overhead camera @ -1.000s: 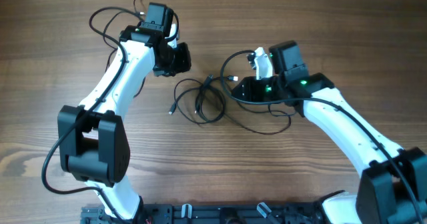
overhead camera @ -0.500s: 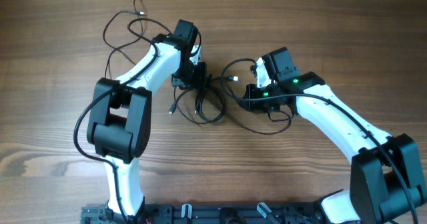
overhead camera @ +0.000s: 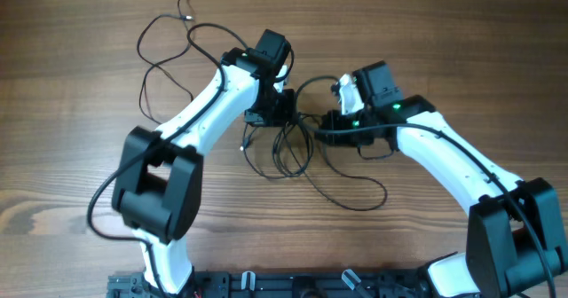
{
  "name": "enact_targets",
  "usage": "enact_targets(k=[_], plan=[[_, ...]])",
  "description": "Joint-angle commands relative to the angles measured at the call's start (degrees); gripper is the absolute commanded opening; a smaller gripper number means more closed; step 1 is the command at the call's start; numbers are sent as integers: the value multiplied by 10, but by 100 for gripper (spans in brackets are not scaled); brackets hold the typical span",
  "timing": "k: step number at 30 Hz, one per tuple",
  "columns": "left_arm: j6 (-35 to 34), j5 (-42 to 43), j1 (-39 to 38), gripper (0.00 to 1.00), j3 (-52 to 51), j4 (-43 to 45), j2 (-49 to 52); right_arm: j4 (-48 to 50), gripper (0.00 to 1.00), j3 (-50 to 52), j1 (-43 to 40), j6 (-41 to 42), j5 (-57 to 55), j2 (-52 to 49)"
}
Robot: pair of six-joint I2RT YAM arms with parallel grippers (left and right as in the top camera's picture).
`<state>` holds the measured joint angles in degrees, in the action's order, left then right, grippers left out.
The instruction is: Untangle cables
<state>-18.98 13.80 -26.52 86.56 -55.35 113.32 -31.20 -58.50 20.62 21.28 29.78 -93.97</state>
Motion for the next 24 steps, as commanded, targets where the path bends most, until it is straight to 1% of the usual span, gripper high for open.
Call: enact_targets(k=[1, 2, 4, 5, 7, 9, 14, 16, 18, 19, 20, 21, 22, 23, 24], plan=[[89, -1, -2, 4, 11, -8, -39, 61, 6, 1, -47, 41, 124, -12], [100, -1, -2, 4, 11, -8, -41, 78, 4, 1, -56, 49, 148, -12], [113, -1, -2, 4, 11, -8, -41, 141, 4, 1, -78, 59, 249, -12], [113, -1, -2, 4, 11, -8, -41, 158, 4, 1, -81, 59, 277, -12], [113, -1, -3, 4, 11, -4, -41, 163, 4, 1, -81, 59, 284, -12], [113, -1, -3, 4, 11, 21, -57, 153, 4, 1, -81, 57, 283, -12], [113, -9, -3, 4, 11, 59, -136, 154, 4, 1, -84, 57, 281, -12], [110, -28, -3, 4, 11, 59, -161, 145, 4, 1, -90, 57, 255, -12], [76, -54, 0, 4, 11, 65, -178, 113, 4, 1, -94, 58, 197, -12], [46, -70, 2, 6, 11, 68, -179, 86, 4, 1, -94, 57, 165, -12], [22, -70, 2, 10, 11, 67, -178, 60, 4, 1, -94, 56, 140, -12], [2, -68, 0, 11, 10, 60, -176, 26, 4, 1, -94, 56, 97, -12], [2, -68, -4, 13, 7, 51, -176, 1, 4, 1, -94, 57, 54, -12], [-2, -69, -4, 22, 6, 42, -176, -12, 5, 1, -94, 57, 28, -12], [-24, -79, -4, 25, 6, 30, -173, -29, 7, 1, -94, 56, -5, -12]])
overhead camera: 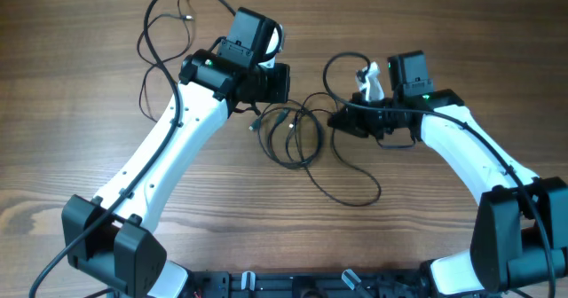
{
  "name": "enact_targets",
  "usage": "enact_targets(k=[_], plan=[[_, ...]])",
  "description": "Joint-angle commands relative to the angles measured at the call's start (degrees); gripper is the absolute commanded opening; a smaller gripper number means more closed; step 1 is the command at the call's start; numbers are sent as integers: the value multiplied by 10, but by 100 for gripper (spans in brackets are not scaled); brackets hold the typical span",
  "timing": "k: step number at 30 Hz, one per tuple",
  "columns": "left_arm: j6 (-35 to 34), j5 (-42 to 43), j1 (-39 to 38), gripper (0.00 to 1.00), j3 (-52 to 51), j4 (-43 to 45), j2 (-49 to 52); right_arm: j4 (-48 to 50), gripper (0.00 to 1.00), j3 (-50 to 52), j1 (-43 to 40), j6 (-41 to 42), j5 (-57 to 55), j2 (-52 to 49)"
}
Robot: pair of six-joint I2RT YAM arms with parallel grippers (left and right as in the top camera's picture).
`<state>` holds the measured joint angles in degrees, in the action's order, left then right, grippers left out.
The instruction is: Untangle cables
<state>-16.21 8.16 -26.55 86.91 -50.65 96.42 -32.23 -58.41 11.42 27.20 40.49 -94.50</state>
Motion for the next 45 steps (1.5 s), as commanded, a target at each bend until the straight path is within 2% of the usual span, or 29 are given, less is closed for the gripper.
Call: enact_targets(k=[1, 3, 5, 6, 9, 11, 17, 21, 24, 28, 29, 30, 31, 35, 37, 42, 44, 45], plan=[[-103, -75, 0, 27, 3, -44, 0, -36, 13, 0, -1, -16, -126, -7], [-150, -150, 14, 47, 0, -82, 1, -50, 22, 0, -1, -62, -92, -7], [-162, -153, 47, 65, 0, -99, 1, -52, 32, 0, 7, -125, -15, -7], [-163, -144, 78, 74, 0, -101, 1, -51, 37, 0, 21, -127, -10, -7], [-162, -89, 145, 90, 0, -102, 1, -33, 49, 0, 76, -140, -20, -7], [-162, -64, 188, 100, 0, -101, 1, -5, 52, 0, 133, -139, -66, -7], [-162, -63, 209, 100, 0, -105, 1, 101, 50, 0, 291, -139, -283, -27], [-162, -63, 209, 100, 0, -103, 1, 164, 43, 0, 340, -144, -311, -82], [-162, -63, 209, 100, -4, -103, 1, 189, 35, 0, 347, -144, -311, -121], [-162, -63, 205, 100, -7, -103, 1, 198, 29, 0, 347, -143, -317, -128], [-162, -62, 203, 100, -7, -103, 1, 198, 29, 0, 347, -144, -317, -128], [-162, -63, 203, 100, -7, -103, 1, 199, 36, 0, 347, -144, -317, -128], [-162, -63, 203, 100, -7, -103, 1, 201, 38, 0, 347, -144, -317, -128], [-160, -62, 203, 100, -7, -103, 1, 205, 37, 0, 347, -157, -328, -130], [-159, -60, 203, 100, -7, -105, 1, 203, 29, 0, 347, -156, -327, -130], [-157, -60, 203, 100, -7, -107, 1, 194, 27, 7, 347, -157, -328, -130], [-156, -60, 203, 100, -7, -110, 1, 201, 23, 16, 347, -156, -328, -132], [-156, -60, 203, 100, -7, -111, 1, 205, 18, 19, 347, -156, -328, -132]])
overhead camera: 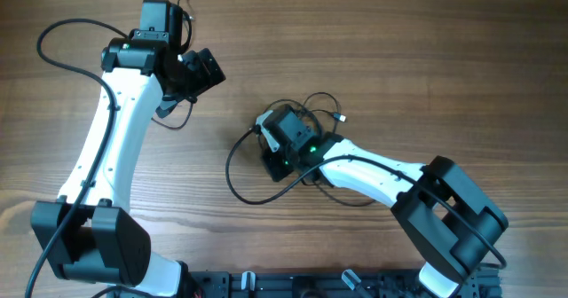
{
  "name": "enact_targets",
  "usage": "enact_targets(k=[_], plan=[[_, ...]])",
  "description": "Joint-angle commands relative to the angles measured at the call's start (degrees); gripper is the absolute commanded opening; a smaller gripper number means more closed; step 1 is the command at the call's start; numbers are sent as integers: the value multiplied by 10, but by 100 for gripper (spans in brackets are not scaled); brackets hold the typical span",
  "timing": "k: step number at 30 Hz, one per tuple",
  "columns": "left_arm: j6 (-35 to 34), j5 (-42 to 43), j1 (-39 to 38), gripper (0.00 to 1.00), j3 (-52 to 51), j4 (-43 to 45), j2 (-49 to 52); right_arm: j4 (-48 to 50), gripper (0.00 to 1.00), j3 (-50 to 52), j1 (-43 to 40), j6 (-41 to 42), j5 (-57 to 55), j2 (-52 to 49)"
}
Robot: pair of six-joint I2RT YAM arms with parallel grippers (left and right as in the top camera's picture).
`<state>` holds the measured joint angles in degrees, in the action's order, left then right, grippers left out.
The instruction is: Untangle cables
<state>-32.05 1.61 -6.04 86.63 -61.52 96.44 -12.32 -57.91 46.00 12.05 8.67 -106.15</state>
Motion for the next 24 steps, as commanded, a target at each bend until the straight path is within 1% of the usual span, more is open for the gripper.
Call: enact_targets(k=[1, 2, 4, 6, 8, 9, 12, 13, 15, 16, 17, 19, 22, 24], plan=[[3, 6, -2, 100, -4, -3, 1, 6, 11, 14, 1, -5, -9, -15], [3, 12, -2, 100, -4, -5, 1, 8, 4, 13, 1, -2, -7, -15], [43, 43, -2, 100, -4, -11, 0, 4, 4, 7, 0, 1, 11, -6], [51, 57, -1, 100, -4, -21, 0, -6, 4, -4, -11, 2, 47, 26], [78, 93, -1, 100, -4, -25, 0, -5, 4, -7, -33, 42, 77, 65], [94, 123, 0, 100, -4, -26, 0, -3, 4, -7, -59, 69, 113, 96], [104, 161, -1, 100, -4, -21, 0, 12, 4, -7, -138, 117, 256, 161], [132, 197, -1, 100, -4, -20, 0, 27, 4, -7, -163, 140, 294, 176], [195, 273, -1, 100, -4, -20, 0, 87, 4, -7, -228, 216, 362, 205], [216, 292, -1, 99, -4, -20, 0, 113, 4, -7, -249, 252, 383, 211], [231, 309, -1, 99, -4, -21, 0, 169, 4, -7, -283, 326, 418, 213], [299, 380, -2, 99, -4, -28, 0, 270, 4, -7, -332, 442, 438, 212], [391, 464, -15, 100, -4, -37, 0, 329, 4, -7, -366, 510, 438, 212], [394, 458, -35, 100, -4, -29, 0, 351, 4, -7, -376, 549, 440, 212]])
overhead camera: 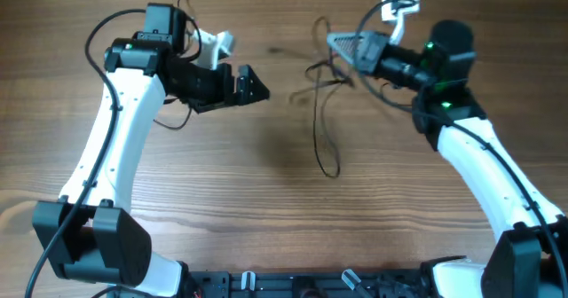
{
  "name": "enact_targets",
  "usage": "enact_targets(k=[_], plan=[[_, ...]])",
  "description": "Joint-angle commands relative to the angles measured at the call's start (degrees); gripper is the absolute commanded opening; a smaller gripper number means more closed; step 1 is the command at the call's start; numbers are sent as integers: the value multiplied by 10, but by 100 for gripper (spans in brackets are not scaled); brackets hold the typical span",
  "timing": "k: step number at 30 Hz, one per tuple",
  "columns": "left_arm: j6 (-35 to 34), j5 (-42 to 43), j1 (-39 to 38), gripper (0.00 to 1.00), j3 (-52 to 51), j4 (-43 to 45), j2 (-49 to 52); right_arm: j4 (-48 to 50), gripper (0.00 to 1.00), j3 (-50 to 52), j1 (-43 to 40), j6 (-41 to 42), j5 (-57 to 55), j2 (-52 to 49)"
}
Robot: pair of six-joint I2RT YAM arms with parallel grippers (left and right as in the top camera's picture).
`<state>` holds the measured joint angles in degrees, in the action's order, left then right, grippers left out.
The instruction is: Untangle cables
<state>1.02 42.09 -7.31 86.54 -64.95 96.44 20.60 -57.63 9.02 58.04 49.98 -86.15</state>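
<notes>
My right gripper (340, 48) is raised at the upper right and shut on a thin black cable (318, 112). The cable is looped just under the fingers, and its tail hangs down to about the table's middle, blurred by motion. My left gripper (250, 85) points right at the upper left, open, with nothing seen between its fingers. A second black cable (169, 119) lies under the left arm, with one end showing near the table's far edge.
The wooden table (266, 209) carries only these cables. The left arm's own supply cable (93, 41) arcs out at the far left. The arm bases stand at the front edge.
My right gripper was low over the cable pile at the table's centre and is now high at the upper right with the cable hanging from it. My left gripper has shifted to the right.
Both grippers first met at a tangled pile in the middle, one cable trailing off to the upper left. Then they stood apart with the pile between them. Later my left gripper was far up left by one cable, my right on the rest, which it now holds lifted.
</notes>
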Motion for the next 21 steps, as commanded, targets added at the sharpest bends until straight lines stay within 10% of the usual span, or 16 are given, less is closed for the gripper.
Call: enact_targets(k=[1, 6, 11, 14, 18, 21], plan=[[61, 36, -37, 98, -3, 19, 1, 30, 4, -10, -6, 97, 30, 12], [-67, -23, -101, 72, -3, 109, 15, 41, 4, -10, -6, 143, 43, 12], [-72, -43, -165, 72, -3, 128, 42, -41, 4, -10, -6, 125, 23, 12], [-92, -75, -167, 45, -3, 137, 42, -155, 4, -10, -6, 61, 9, 12], [-92, -75, -170, 56, -3, 152, 43, -169, 4, -10, -6, 56, 15, 12], [-13, -75, -182, 82, -3, 142, 53, -169, 4, -10, -6, 56, 15, 12]])
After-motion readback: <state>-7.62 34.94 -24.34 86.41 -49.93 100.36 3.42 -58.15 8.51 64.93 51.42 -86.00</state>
